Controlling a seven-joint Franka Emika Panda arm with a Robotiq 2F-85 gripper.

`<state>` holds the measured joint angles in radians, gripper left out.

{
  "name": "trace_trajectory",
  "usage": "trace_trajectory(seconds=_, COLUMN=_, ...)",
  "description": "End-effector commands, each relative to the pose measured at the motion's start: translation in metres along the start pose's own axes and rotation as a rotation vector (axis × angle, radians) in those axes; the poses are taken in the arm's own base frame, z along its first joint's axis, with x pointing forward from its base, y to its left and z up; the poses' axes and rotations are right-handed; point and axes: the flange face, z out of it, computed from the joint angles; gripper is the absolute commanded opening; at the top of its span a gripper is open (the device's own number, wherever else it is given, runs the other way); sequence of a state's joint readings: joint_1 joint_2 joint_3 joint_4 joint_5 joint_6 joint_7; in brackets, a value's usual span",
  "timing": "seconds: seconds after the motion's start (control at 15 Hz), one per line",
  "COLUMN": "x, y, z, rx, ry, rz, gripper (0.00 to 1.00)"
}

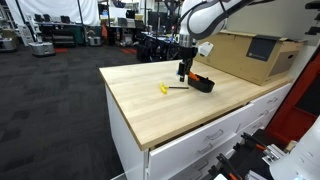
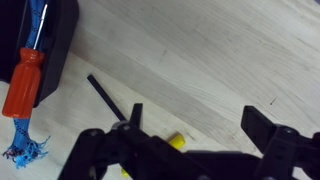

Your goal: Move the black object with the yellow handle forward

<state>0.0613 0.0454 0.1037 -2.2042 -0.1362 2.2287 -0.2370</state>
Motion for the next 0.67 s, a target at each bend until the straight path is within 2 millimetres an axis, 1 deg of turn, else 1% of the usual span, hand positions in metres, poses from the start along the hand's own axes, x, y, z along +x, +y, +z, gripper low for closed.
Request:
trace_trajectory(seconds=0.0, x=0.024, y=0.007, z=0.005, rx=-0.081, ry=-0.016, rz=-0.113, gripper=1.0)
trace_trajectory(seconds=0.13, x=0.037, y=0.013, z=0.009, rx=-0.116, ry=0.023, rz=-0.178, gripper=1.0)
trace_trajectory(seconds=0.27, x=0.051, y=0.017, z=0.015, rx=-0.111, ry=0.078, rz=-0.25, gripper=1.0)
trace_trajectory(seconds=0.47, x=0.069, y=0.028, z=0.03, rx=-0.058, ry=0.196, rz=-0.358, gripper=1.0)
trace_trajectory(seconds=0.6, x=0.079, y=0.033, z=0.046, rx=0.005, ry=0.25, rz=-0.427, gripper=1.0)
